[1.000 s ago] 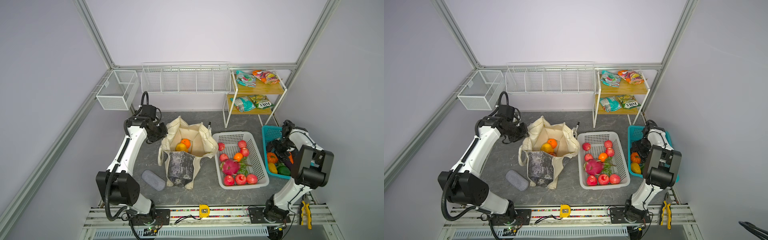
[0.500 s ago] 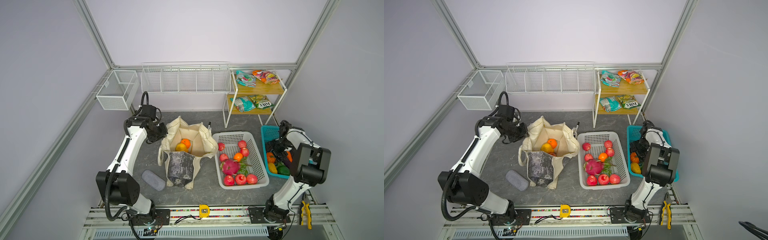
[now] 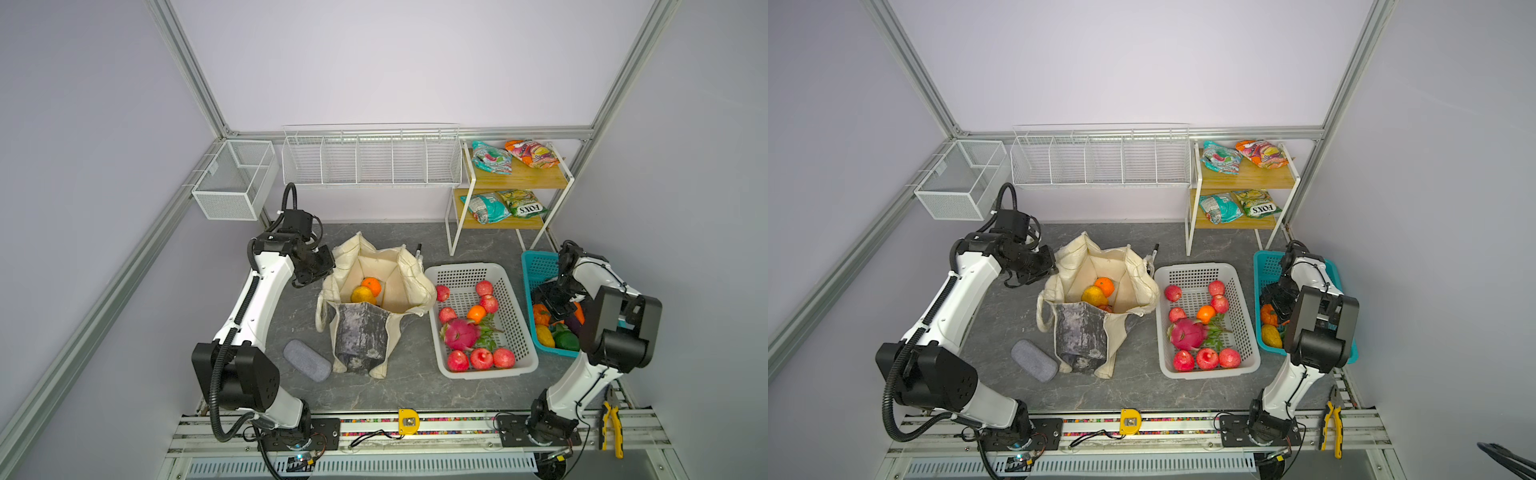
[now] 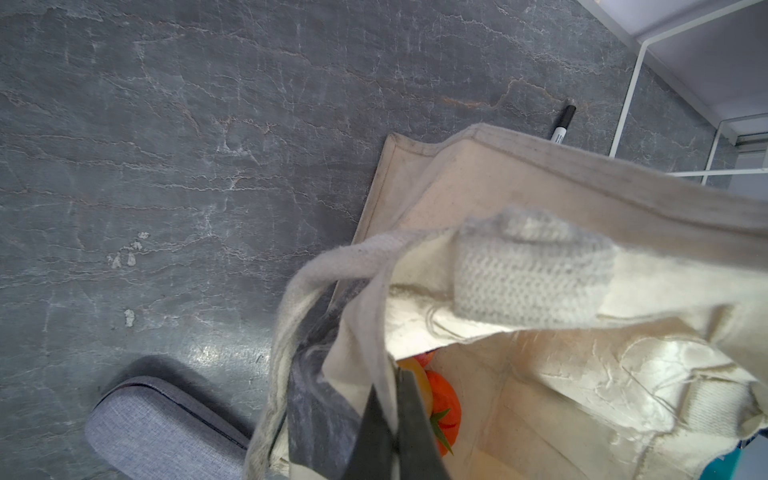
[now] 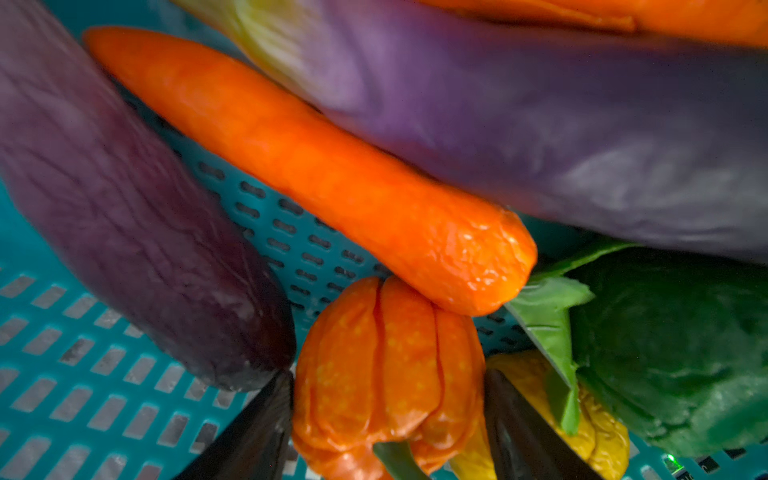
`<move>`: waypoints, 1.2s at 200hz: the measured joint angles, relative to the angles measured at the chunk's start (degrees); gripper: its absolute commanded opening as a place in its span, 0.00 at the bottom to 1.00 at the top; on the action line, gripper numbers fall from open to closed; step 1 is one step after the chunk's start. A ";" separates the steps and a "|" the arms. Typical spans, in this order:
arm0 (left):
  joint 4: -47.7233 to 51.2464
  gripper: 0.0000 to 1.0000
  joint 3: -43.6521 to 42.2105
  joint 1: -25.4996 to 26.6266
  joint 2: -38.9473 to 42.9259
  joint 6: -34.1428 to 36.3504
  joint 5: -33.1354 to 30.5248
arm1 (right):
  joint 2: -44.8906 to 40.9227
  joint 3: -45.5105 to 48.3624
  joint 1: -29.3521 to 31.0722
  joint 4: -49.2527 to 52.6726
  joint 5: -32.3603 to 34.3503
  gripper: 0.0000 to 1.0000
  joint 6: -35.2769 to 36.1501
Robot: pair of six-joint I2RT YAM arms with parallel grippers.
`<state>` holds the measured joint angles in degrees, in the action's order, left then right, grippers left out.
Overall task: Place the food into the grocery bag and tie it
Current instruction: 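Lower the right gripper and grasp the orange bell pepper in the teal basket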
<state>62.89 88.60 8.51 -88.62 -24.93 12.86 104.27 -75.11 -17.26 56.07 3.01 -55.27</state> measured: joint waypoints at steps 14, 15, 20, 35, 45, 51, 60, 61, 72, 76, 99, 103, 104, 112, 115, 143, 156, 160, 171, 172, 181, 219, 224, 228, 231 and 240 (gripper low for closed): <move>0.00 0.00 0.00 0.00 0.00 0.00 0.02 | 0.00 0.20 0.00 -0.04 -0.02 0.71 -0.04; 0.00 0.00 0.00 0.00 0.00 0.00 0.02 | 0.00 0.20 0.00 -0.04 -0.02 0.71 -0.04; 0.00 0.00 0.00 -0.02 0.00 0.00 0.02 | 0.00 0.20 0.00 -0.09 -0.02 0.71 -0.07; 0.02 0.00 0.02 0.00 0.00 0.02 0.02 | 0.00 0.22 0.11 -0.13 -0.02 0.71 -0.09; 0.02 0.00 0.02 0.00 0.00 0.02 0.02 | 0.00 0.24 0.13 -0.15 0.00 0.70 -0.20; 0.02 0.00 0.02 -0.02 0.00 0.04 0.02 | 0.00 0.26 0.15 -0.17 0.00 0.69 -0.26; 0.02 0.00 0.02 0.00 0.00 0.04 0.02 | -0.02 0.39 0.22 -0.31 0.09 0.67 -0.44; 0.02 0.00 0.02 -0.02 0.00 0.04 0.02 | -0.02 0.42 0.22 -0.33 0.11 0.67 -0.44; 0.02 0.00 0.02 0.00 0.00 0.07 0.02 | -0.33 0.79 0.33 -0.72 0.22 0.64 -0.79; 0.02 0.00 0.02 0.00 0.00 0.09 0.02 | -0.55 0.98 0.39 -0.90 0.35 0.62 -0.90; 0.02 0.00 0.02 -0.02 0.00 0.17 0.02 | -1.49 1.95 0.59 -1.42 0.81 0.57 -1.88; 0.02 0.00 0.02 -0.02 0.00 0.17 0.02 | -1.53 1.97 0.59 -1.40 0.90 0.56 -1.99; 0.02 0.00 0.02 -0.02 0.00 0.20 0.02 | -1.53 1.97 0.59 -1.40 0.87 0.56 -1.99; 0.02 0.00 0.02 -0.09 0.00 0.20 0.02 | -1.53 1.97 0.59 -1.40 1.05 0.55 -2.01; 0.02 0.00 0.02 -0.13 0.00 0.20 0.02 | -1.53 1.97 0.59 -1.40 1.09 0.55 -2.01; 0.02 0.00 0.00 -0.39 0.00 0.17 0.00 | -1.84 1.81 0.57 -1.01 1.81 0.55 -1.99; 0.02 0.00 0.00 -0.52 0.00 0.17 0.00 | -2.10 1.20 0.48 -0.37 1.99 0.55 -1.99; 0.02 0.00 0.00 -0.55 0.00 0.20 0.02 | -2.29 0.94 0.46 -0.20 2.03 0.55 -1.97; 0.02 0.00 0.00 -0.63 0.00 0.20 0.00 | -3.02 -0.02 0.37 0.33 2.10 0.55 -1.97; 0.02 0.00 0.00 -0.63 0.00 0.20 0.02 | -3.08 -0.09 0.37 0.35 2.10 0.55 -1.97; 0.02 0.00 0.00 -0.66 0.00 0.17 0.00 | -3.96 -1.05 0.20 0.70 2.10 0.55 -1.95; 0.04 0.00 0.00 -0.66 0.00 0.20 0.02 | -8.44 -5.57 -0.94 2.36 1.46 0.56 -1.90; 0.07 0.00 0.00 -0.66 0.00 0.20 0.00 | -8.92 -6.12 -1.05 2.56 1.14 0.56 -1.88; 0.09 0.00 0.00 -0.66 0.00 0.20 0.00 | -9.29 -6.58 -1.07 2.73 0.85 0.56 -1.86; 0.11 0.00 0.00 -0.66 0.00 0.20 0.00 | -9.60 -6.95 -1.11 2.91 0.66 0.56 -1.81; 0.20 0.00 0.00 -0.66 0.00 0.20 0.00 | -10.38 -7.78 -1.11 3.37 -0.13 0.56 -1.75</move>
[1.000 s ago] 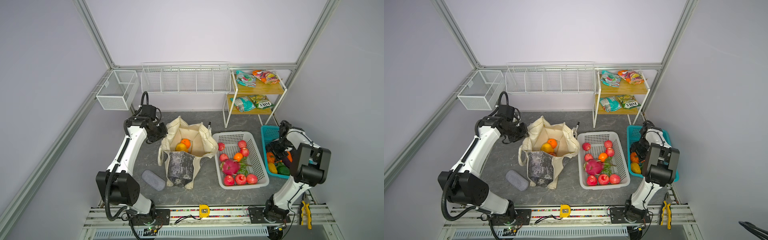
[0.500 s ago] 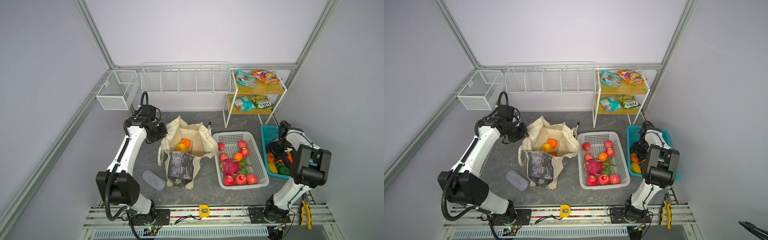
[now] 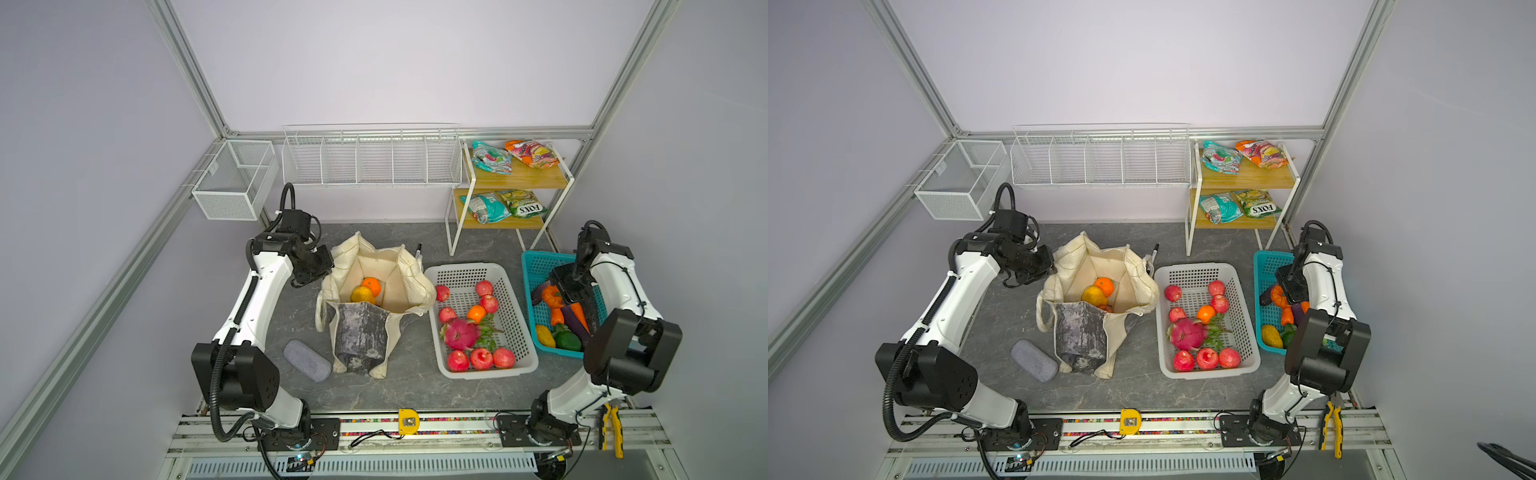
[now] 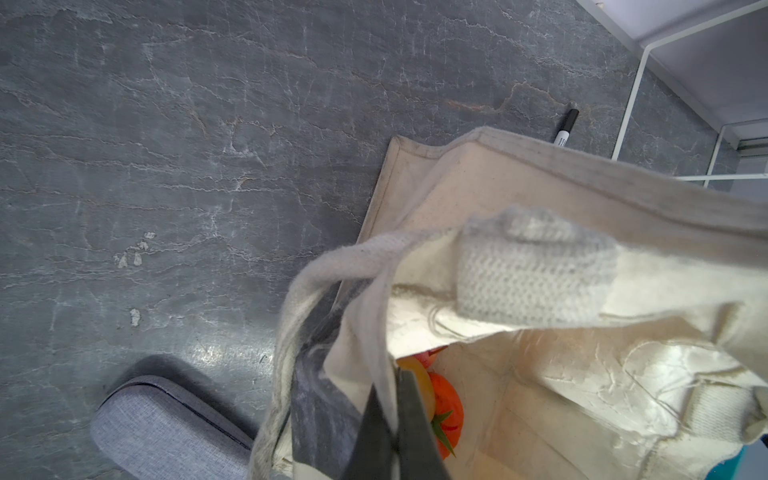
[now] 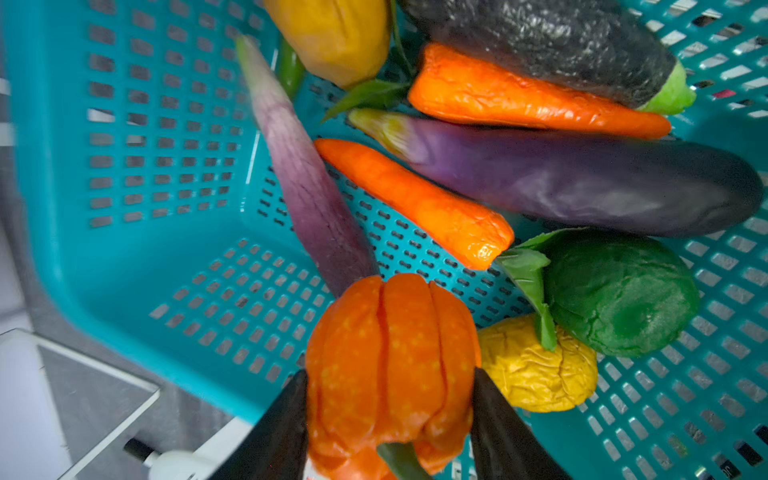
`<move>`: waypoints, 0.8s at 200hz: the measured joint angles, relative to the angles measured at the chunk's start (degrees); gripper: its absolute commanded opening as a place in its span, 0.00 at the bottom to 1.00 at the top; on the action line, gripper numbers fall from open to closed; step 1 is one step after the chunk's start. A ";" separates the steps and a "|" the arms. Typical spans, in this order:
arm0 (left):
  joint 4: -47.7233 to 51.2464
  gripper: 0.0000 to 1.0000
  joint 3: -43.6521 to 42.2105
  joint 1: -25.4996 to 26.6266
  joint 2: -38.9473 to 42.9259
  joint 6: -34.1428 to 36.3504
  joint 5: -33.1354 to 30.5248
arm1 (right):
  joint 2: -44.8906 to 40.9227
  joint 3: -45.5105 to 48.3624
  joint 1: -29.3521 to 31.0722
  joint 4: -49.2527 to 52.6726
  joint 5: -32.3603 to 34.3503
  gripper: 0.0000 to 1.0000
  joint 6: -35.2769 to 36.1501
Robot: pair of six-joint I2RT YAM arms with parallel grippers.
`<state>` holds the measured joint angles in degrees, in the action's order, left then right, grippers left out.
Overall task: Place the food into the grocery bag and tie it
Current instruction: 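Carry the orange bell pepper with the right gripper into the tote bag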
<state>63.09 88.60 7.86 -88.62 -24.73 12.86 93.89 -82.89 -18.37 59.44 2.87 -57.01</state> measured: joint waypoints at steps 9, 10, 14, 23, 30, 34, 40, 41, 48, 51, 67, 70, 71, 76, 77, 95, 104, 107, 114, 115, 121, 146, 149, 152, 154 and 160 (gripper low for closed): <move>0.02 0.00 0.02 0.00 0.00 0.00 0.00 | -0.94 -0.68 0.00 0.44 -0.94 0.55 0.00; 0.02 0.00 0.02 0.00 0.00 -0.02 0.00 | -1.03 -0.72 0.00 0.46 -1.05 0.55 0.00; 0.04 0.00 0.02 0.00 0.00 -0.02 0.00 | -1.49 -0.92 0.00 0.59 -1.49 0.55 0.00; 0.13 0.00 0.07 0.00 0.00 -0.02 0.00 | -2.67 -1.33 0.11 1.01 -2.84 0.55 -0.02; 0.33 0.00 0.24 0.00 0.00 -0.02 0.00 | -3.61 -1.68 0.22 1.36 -3.89 0.55 -0.02; 0.42 0.00 0.35 0.00 0.00 -0.02 0.00 | -4.13 -1.90 0.33 1.51 -4.46 0.55 -0.02; 0.48 0.00 0.50 0.00 0.00 -0.02 0.02 | -4.94 -2.40 0.59 1.88 -5.29 0.55 -0.02; 0.50 0.00 0.52 0.00 0.00 -0.02 0.02 | -5.05 -2.47 0.63 1.92 -5.42 0.55 -0.04; 0.61 0.00 0.68 0.00 0.00 -0.02 0.02 | -5.95 -3.15 1.27 2.29 -6.25 0.55 -0.04; 0.63 0.00 0.74 0.00 0.00 -0.02 0.02 | -6.32 -3.45 1.62 2.43 -6.47 0.55 -0.02; 0.76 0.00 0.79 0.00 0.00 -0.04 0.04 | -8.39 -4.87 4.15 2.71 -8.13 0.55 -0.07; 0.81 0.00 0.79 0.00 0.00 -0.04 0.02 | -8.81 -5.11 4.74 2.73 -8.44 0.55 -0.09; 0.83 0.00 0.79 0.00 0.00 -0.04 0.02 | -9.01 -5.22 5.07 2.73 -8.48 0.55 -0.13; 0.87 0.00 0.79 0.00 0.00 -0.04 0.02 | -9.68 -5.60 6.12 2.71 -8.90 0.55 -0.22; 0.90 0.00 0.79 0.00 0.00 -0.04 0.02 | -9.77 -5.64 6.29 2.71 -8.94 0.55 -0.24; 1.14 0.00 0.83 0.00 0.00 -0.02 0.02 | -11.93 -6.80 11.41 2.67 -10.05 0.55 -0.76; 1.38 0.00 0.94 0.00 0.00 -0.02 -0.02 | -12.59 -7.37 14.95 2.51 -10.36 0.55 -1.53; 1.49 0.00 0.98 0.00 0.00 -0.02 -0.02 | -12.76 -7.52 16.15 2.45 -10.43 0.55 -1.57; 1.73 0.00 1.18 0.00 0.00 0.00 -0.13 | -12.85 -7.98 19.34 2.05 -10.78 0.55 -2.19; 1.75 0.00 1.20 0.00 0.00 0.00 -0.15 | -12.85 -8.07 19.98 1.90 -10.95 0.55 -2.40; 1.88 0.00 1.33 0.00 0.00 0.02 -0.20 | -12.74 -8.39 22.99 1.18 -11.15 0.55 -2.89; 2.38 0.00 1.79 0.00 0.00 0.02 -0.61 | -8.79 -12.81 37.27 -2.36 -12.48 0.55 -4.87; 2.40 0.00 1.81 0.00 0.00 0.02 -0.63 | -7.91 -13.62 38.69 -3.04 -12.90 0.55 -4.92; 2.43 0.00 1.84 0.00 0.00 0.02 -0.63 | -6.99 -14.53 40.26 -3.45 -13.00 0.55 -4.96; 2.43 0.00 1.86 0.00 0.00 0.02 -0.63 | -6.38 -15.26 41.20 -3.78 -13.07 0.55 -4.94; 2.47 0.00 1.90 0.00 0.00 0.00 -0.63 | -4.04 -17.70 44.04 -4.63 -13.42 0.55 -4.68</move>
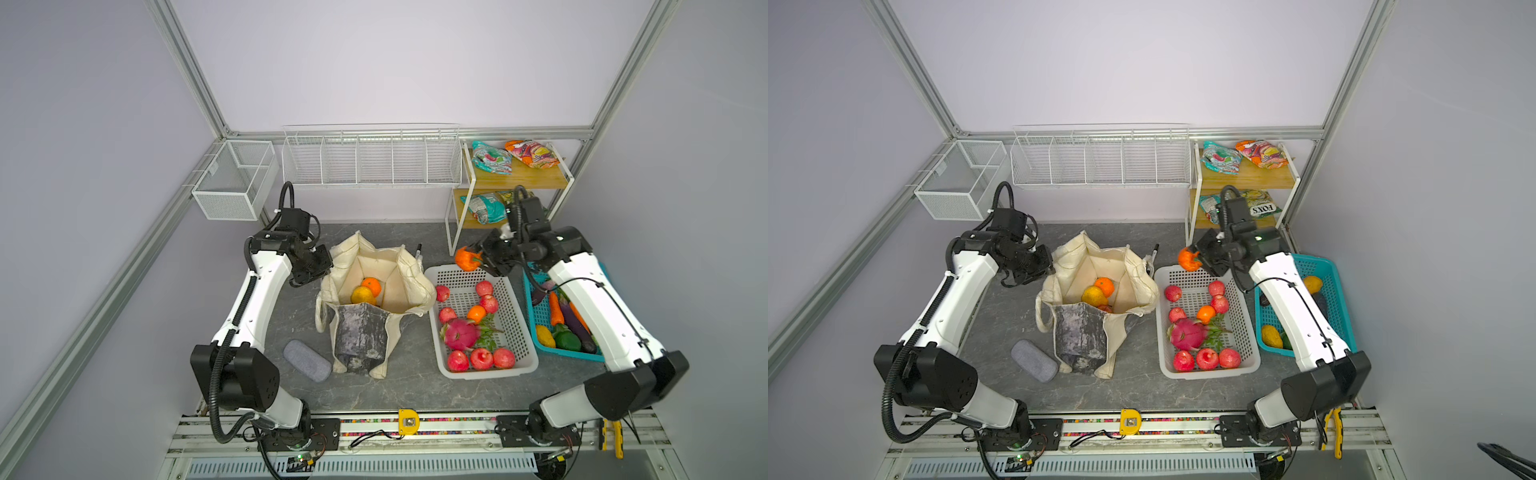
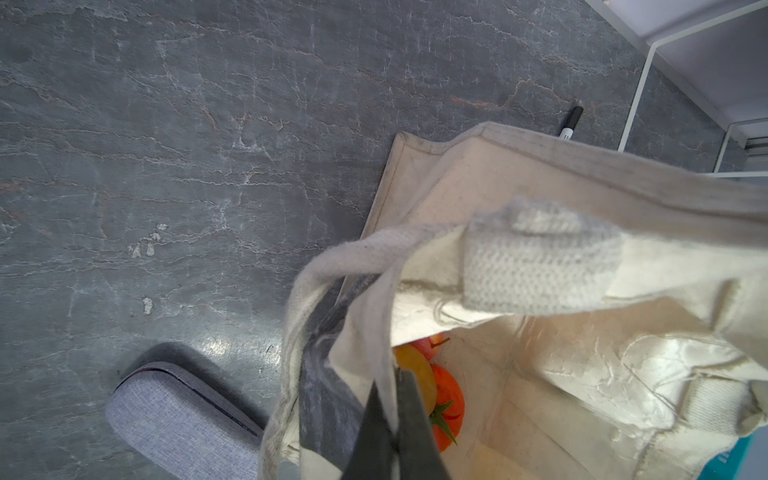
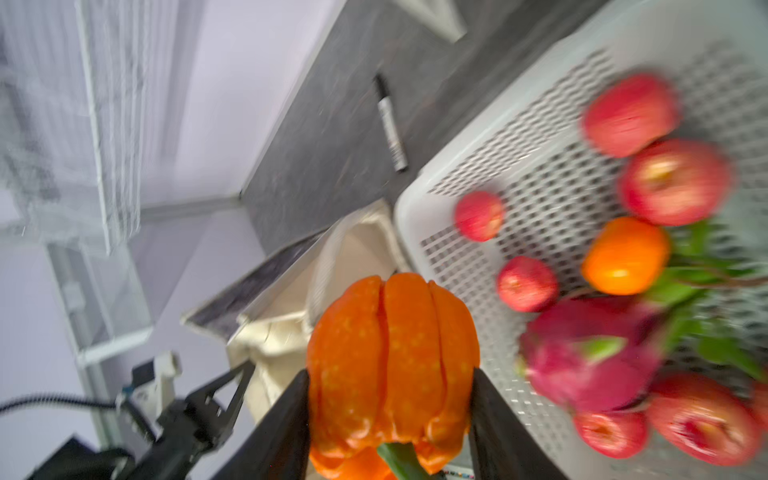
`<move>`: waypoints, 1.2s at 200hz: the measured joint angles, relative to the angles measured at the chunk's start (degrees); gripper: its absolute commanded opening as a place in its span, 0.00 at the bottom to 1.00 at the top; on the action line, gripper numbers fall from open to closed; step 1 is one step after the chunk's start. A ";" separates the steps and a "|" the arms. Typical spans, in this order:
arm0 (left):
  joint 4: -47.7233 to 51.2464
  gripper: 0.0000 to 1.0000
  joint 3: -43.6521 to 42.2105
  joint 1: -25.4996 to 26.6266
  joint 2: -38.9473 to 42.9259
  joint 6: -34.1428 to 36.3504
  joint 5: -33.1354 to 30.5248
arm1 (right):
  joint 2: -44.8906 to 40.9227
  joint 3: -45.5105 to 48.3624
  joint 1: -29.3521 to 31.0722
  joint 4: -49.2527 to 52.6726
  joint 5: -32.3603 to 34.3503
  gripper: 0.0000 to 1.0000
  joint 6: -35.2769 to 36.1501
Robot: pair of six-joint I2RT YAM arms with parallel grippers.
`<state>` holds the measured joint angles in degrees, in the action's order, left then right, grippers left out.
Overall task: Place the food into the grocery bag and tie it
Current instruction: 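Carry the orange bell pepper with the right gripper into the tote bag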
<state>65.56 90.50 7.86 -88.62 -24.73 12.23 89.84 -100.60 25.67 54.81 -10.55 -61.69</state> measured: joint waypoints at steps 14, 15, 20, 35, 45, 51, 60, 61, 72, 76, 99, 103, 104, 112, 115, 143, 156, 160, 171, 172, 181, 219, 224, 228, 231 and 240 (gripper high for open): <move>0.09 0.00 0.04 0.00 0.00 -0.04 0.00 | 6.36 -6.95 5.84 -1.73 -1.40 0.55 1.25; 0.09 0.00 0.04 0.00 0.00 -0.04 0.02 | 6.67 -7.30 6.08 -1.88 -1.55 0.55 1.40; 0.11 0.00 0.04 0.00 0.00 -0.07 0.02 | 9.07 -10.01 7.85 -2.10 -1.84 0.55 2.12; 0.11 0.00 0.04 0.00 0.00 -0.22 0.02 | 16.39 -18.38 12.31 -2.47 -3.54 0.56 4.92; 0.13 0.00 0.04 0.00 0.00 -0.24 0.00 | 20.72 -23.52 14.45 -2.19 -4.39 0.56 6.84; 0.17 0.00 0.04 0.00 0.00 -0.24 0.00 | 23.06 -26.23 15.50 -2.01 -4.94 0.56 8.04; 0.39 0.00 0.15 0.00 0.00 -0.24 -0.15 | 26.34 -30.25 16.68 -1.07 -5.60 0.55 9.70; 0.46 0.00 0.20 0.00 0.00 -0.24 -0.20 | 26.82 -30.77 16.83 -1.03 -5.77 0.55 9.92; 0.81 0.00 0.63 0.00 0.00 -0.24 -0.35 | 30.18 -34.73 17.66 0.24 -6.45 0.56 11.89; 0.92 0.00 0.79 0.00 0.00 -0.24 -0.42 | 31.28 -35.89 17.88 0.61 -6.67 0.55 12.61; 1.49 0.00 1.68 0.00 0.00 -0.31 -0.44 | 34.93 -38.84 18.64 2.58 -7.54 0.55 15.96; 1.62 0.00 1.81 0.00 0.00 -0.39 -0.44 | 35.30 -38.95 18.73 2.95 -7.63 0.55 16.55; 1.64 0.00 1.86 0.00 0.00 -0.42 -0.44 | 35.36 -38.97 18.75 3.04 -7.65 0.55 16.63; 1.81 0.00 1.99 0.00 0.00 -0.50 -0.46 | 35.87 -39.10 18.95 3.78 -7.80 0.55 17.55; 1.86 0.00 2.01 0.00 0.00 -0.50 -0.46 | 36.09 -39.10 19.04 4.11 -7.80 0.55 17.97; 2.08 0.00 2.08 0.00 0.00 -0.94 -0.66 | 36.96 -39.12 19.89 6.27 -7.72 0.55 21.44; 2.08 0.00 2.25 0.00 0.00 -1.31 -0.66 | 37.05 -39.15 20.35 7.41 -7.67 0.55 23.21; 2.12 0.00 2.29 0.00 0.00 -1.33 -0.63 | 37.07 -39.19 20.48 7.65 -7.61 0.55 23.69; 2.27 0.00 2.58 0.00 0.00 -1.55 -0.66 | 37.35 -39.36 20.96 8.57 -7.28 0.55 25.40; 2.29 0.00 2.62 0.00 0.00 -1.55 -0.63 | 37.38 -39.39 21.00 8.70 -7.19 0.55 25.66; 2.36 0.00 2.73 0.00 0.00 -1.60 -0.66 | 37.66 -39.50 21.35 9.38 -6.78 0.56 26.95; 2.47 0.00 2.84 0.00 0.00 -1.84 -0.70 | 40.26 -39.56 23.91 12.22 -3.80 0.56 33.64; 2.45 0.00 2.84 0.00 0.00 -1.97 -0.74 | 40.68 -39.56 24.33 12.31 -3.48 0.56 34.36; 2.45 0.00 2.84 0.00 0.00 -1.99 -0.85 | 41.05 -39.56 24.61 12.35 -3.19 0.56 34.82; 2.45 0.00 2.84 0.00 0.00 -2.01 -0.87 | 41.31 -39.56 24.87 12.35 -3.02 0.56 35.17; 2.43 0.00 2.84 0.00 0.00 -2.14 -1.01 | 42.07 -39.56 25.53 12.26 -2.58 0.56 36.09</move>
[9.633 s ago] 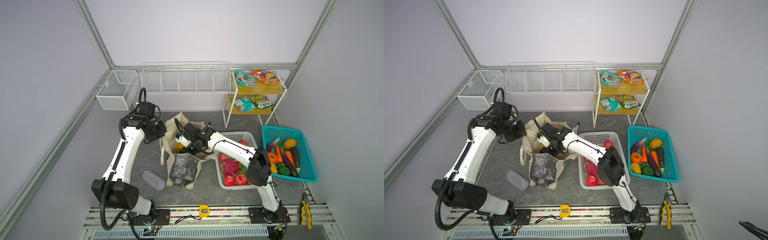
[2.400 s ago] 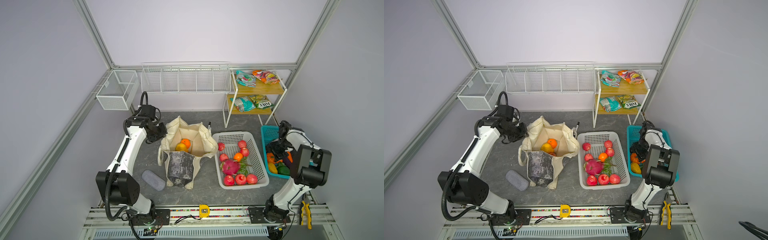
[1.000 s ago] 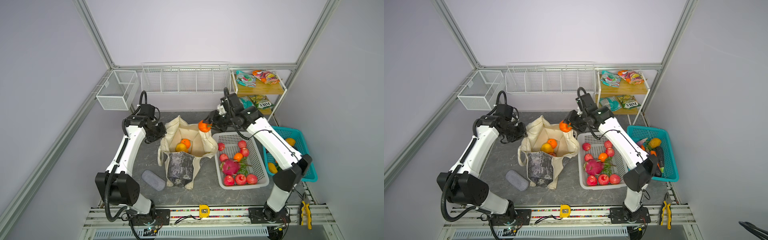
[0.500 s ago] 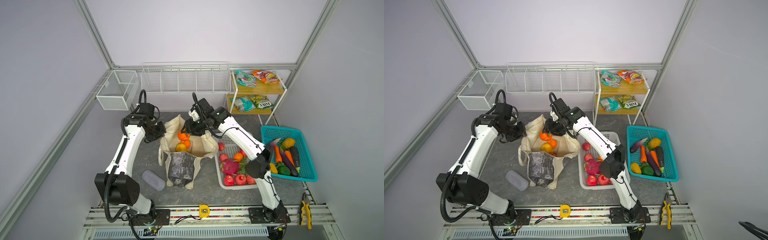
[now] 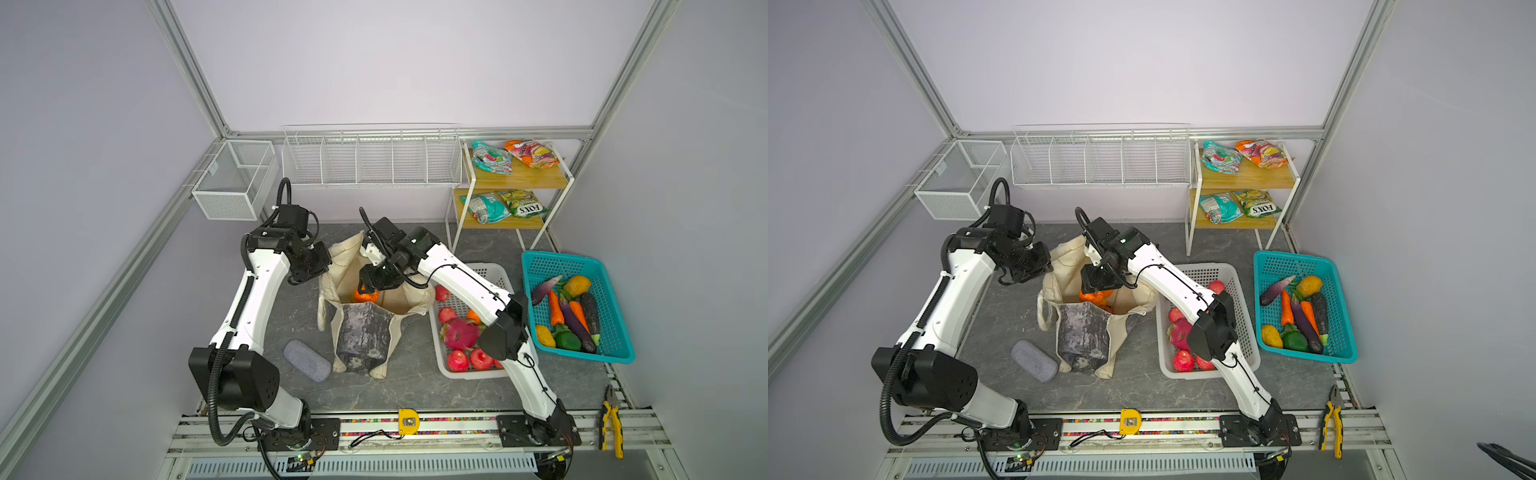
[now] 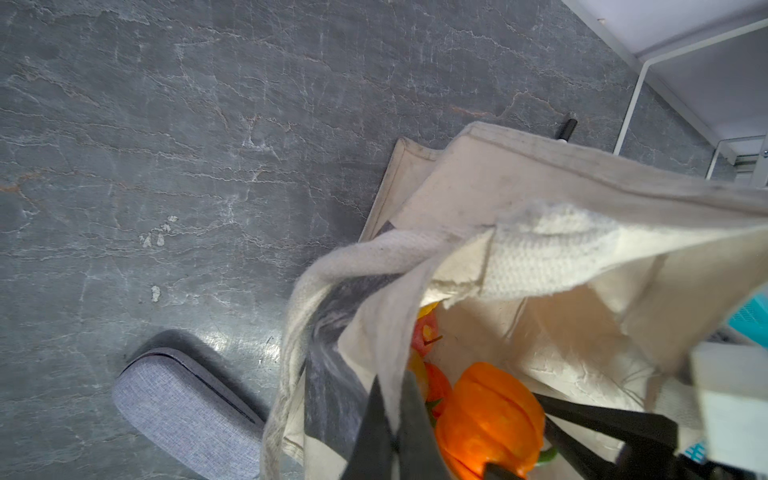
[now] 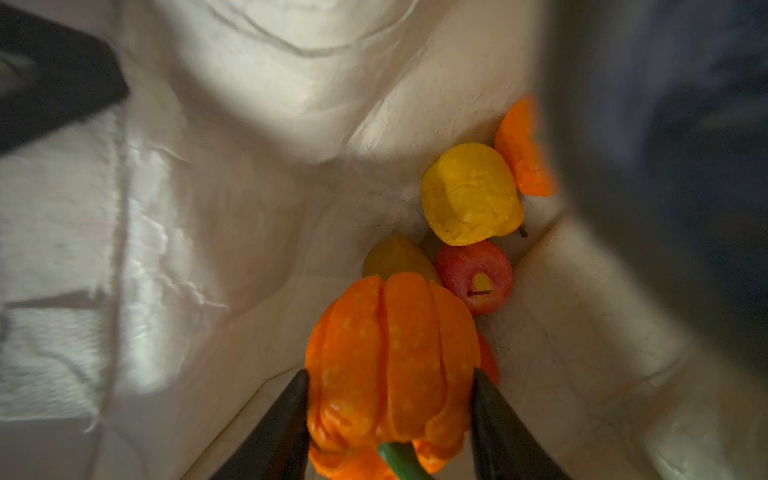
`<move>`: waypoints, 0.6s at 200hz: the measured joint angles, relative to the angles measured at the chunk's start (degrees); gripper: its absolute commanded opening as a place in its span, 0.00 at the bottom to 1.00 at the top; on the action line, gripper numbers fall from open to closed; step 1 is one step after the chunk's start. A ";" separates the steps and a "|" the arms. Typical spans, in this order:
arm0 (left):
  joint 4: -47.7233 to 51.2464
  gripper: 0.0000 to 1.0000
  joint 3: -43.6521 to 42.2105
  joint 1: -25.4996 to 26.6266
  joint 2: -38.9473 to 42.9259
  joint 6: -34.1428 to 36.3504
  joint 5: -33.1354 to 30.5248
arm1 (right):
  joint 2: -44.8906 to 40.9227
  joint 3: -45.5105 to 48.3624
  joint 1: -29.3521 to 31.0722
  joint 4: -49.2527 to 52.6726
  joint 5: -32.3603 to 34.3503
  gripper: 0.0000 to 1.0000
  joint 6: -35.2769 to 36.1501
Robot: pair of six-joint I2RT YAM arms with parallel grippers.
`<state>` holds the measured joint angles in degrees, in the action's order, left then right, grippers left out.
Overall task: Place the food into the grocery bag and tie it
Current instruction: 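Carry the orange bell pepper with the right gripper into the tote bag, then lower the pepper into the bag and open the right gripper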
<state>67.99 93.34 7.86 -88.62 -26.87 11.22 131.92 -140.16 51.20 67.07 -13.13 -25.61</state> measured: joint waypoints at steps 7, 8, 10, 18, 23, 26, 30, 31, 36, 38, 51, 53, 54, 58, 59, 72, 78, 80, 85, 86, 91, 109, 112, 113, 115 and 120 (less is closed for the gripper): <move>0.02 0.00 0.00 0.00 0.00 -0.04 -0.11 | 0.46 0.00 0.42 -0.07 0.17 0.56 0.61; 0.02 0.00 0.00 0.00 0.00 -0.04 -0.11 | 0.50 0.00 0.46 -0.07 0.20 0.56 0.63; 0.02 0.00 0.00 0.00 0.00 -0.04 -0.13 | 0.74 0.00 0.61 -0.09 0.22 0.56 0.81; 0.00 0.00 0.00 0.00 0.00 -0.07 -0.28 | 1.33 0.00 1.05 -0.24 0.24 0.56 1.44; 0.02 0.00 0.00 0.00 0.00 -0.07 -0.33 | 1.75 0.00 1.25 -0.26 0.26 0.56 1.73; 0.00 0.00 0.00 0.00 0.00 -0.09 -0.46 | 1.99 0.00 1.33 -0.24 0.26 0.56 1.88; 0.00 0.00 0.00 0.00 0.00 -0.13 -0.50 | 2.38 0.00 1.46 -0.24 0.31 0.56 2.10; 0.00 0.00 0.00 0.00 0.00 -0.17 -0.52 | 2.54 0.00 1.49 -0.24 0.33 0.56 2.14; -0.07 0.00 0.00 0.00 0.00 -0.26 -0.55 | 3.08 0.00 1.57 -0.22 0.46 0.56 2.43; -0.09 0.00 0.00 0.00 0.00 -0.28 -0.57 | 3.28 0.00 1.57 -0.22 0.52 0.56 2.58; -0.13 0.00 0.00 0.00 0.00 -0.46 -0.83 | 4.42 0.11 1.60 -0.24 1.20 0.57 3.37; -0.13 0.00 0.00 0.02 0.00 -0.46 -0.90 | 4.52 0.13 1.57 -0.24 1.27 0.57 3.41; -0.13 0.00 0.00 0.00 0.00 -0.48 -0.92 | 4.57 0.15 1.55 -0.22 1.38 0.57 3.45; -0.15 0.00 0.00 0.00 0.00 -0.48 -0.92 | 4.70 0.28 1.55 -0.22 1.57 0.57 3.72; -0.15 0.00 0.00 0.00 0.00 -0.48 -0.92 | 4.70 0.28 1.55 -0.22 1.60 0.57 3.76; -0.13 0.00 0.07 0.00 0.00 -0.48 -0.98 | 4.76 0.59 1.49 -0.22 2.47 0.58 4.52; -0.13 0.00 0.11 0.00 0.00 -0.46 -1.05 | 4.72 0.79 1.49 -0.28 2.99 0.58 4.76; -0.13 0.00 0.13 0.00 0.00 -0.46 -1.09 | 4.70 0.92 1.49 -0.37 3.10 0.58 4.92; -0.02 0.00 0.22 0.00 0.00 -0.46 -1.14 | 4.68 1.20 1.49 -0.55 3.37 0.58 5.09; -0.02 0.00 0.24 0.00 0.00 -0.46 -1.14 | 4.70 1.29 1.49 -0.63 3.50 0.58 5.14; 0.04 0.00 0.42 0.00 -0.04 -0.46 -1.16 | 4.68 1.79 1.49 -0.90 3.80 0.59 5.31; 0.09 0.00 1.05 0.00 -0.22 -0.46 -1.31 | 4.68 4.33 1.49 -1.62 4.94 0.59 5.75; 0.09 0.00 1.11 0.00 -0.24 -0.46 -1.33 | 4.68 4.76 1.44 -1.70 5.01 0.60 5.75; 0.11 0.00 1.16 0.00 -0.24 -0.46 -1.33 | 4.68 5.01 1.44 -1.79 4.98 0.60 5.77; 0.11 0.00 1.20 0.00 -0.26 -0.46 -1.33 | 4.68 5.27 1.44 -1.90 4.98 0.60 5.81; 0.17 0.00 1.36 0.00 -0.33 -0.46 -1.36 | 4.68 5.66 1.40 -2.21 4.92 0.60 5.88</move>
<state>68.16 94.70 7.86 -88.95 -27.33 9.87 136.59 -134.50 52.60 64.86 -8.21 -19.73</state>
